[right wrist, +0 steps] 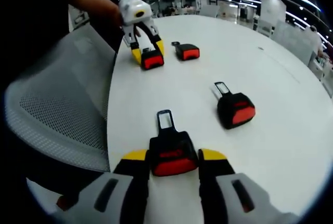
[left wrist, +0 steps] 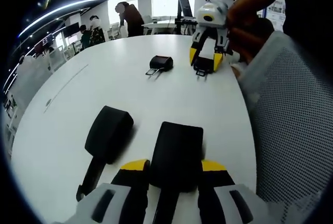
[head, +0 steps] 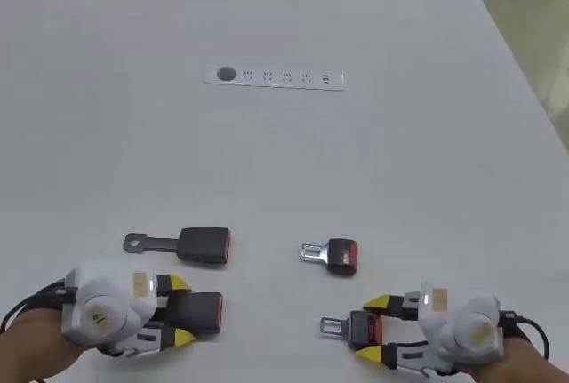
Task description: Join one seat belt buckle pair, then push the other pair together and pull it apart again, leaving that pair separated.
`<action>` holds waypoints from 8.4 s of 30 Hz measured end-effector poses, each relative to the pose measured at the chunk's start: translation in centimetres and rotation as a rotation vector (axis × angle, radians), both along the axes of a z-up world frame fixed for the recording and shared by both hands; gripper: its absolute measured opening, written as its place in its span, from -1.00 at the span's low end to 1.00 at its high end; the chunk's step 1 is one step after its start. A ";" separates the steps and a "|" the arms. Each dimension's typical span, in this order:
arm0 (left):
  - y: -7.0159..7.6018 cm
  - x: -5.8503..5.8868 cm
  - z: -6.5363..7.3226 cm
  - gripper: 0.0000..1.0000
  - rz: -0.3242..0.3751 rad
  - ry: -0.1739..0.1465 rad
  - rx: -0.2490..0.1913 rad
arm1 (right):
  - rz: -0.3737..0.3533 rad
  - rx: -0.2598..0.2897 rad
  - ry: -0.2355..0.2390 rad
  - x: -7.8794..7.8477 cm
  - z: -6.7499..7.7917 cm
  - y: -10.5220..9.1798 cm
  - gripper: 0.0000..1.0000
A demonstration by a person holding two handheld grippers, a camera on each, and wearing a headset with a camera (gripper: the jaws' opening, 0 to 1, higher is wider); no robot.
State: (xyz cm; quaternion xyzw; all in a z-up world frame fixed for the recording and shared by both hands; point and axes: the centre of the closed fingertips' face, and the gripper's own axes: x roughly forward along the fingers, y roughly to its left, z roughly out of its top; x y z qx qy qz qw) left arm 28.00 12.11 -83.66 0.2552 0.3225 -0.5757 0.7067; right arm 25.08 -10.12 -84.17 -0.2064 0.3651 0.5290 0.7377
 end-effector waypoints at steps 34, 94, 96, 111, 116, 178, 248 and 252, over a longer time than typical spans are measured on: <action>0.1 0.1 -0.5 -0.28 -0.087 0.003 0.024 | 0.048 0.081 -0.015 1.2 0.1 5.5 -0.28; 0.2 0.0 -0.4 -0.31 -0.159 0.009 0.081 | 0.087 0.149 -0.029 2.5 0.2 16.1 -0.29; 0.2 0.0 -0.4 -0.31 -0.169 0.006 0.085 | 0.088 0.147 -0.028 2.5 0.2 16.1 -0.29; 0.2 -0.1 -0.5 -0.32 -0.206 0.007 0.100 | 0.107 0.138 -0.016 2.6 0.3 17.0 -0.30; 0.3 -0.3 -0.6 -0.32 -0.212 0.014 0.104 | 0.116 0.124 -0.019 2.5 0.2 17.8 -0.30; 0.4 -0.1 -0.3 -0.32 -0.160 0.028 -0.039 | 0.089 0.195 -0.054 2.4 0.3 17.4 -0.30; -0.1 10.0 0.5 0.36 -0.016 -0.015 0.054 | 0.000 0.065 -0.001 10.2 0.3 1.5 0.45; -0.2 10.0 0.0 0.16 -0.062 -0.007 0.075 | 0.015 0.067 -0.005 10.6 0.1 1.4 0.32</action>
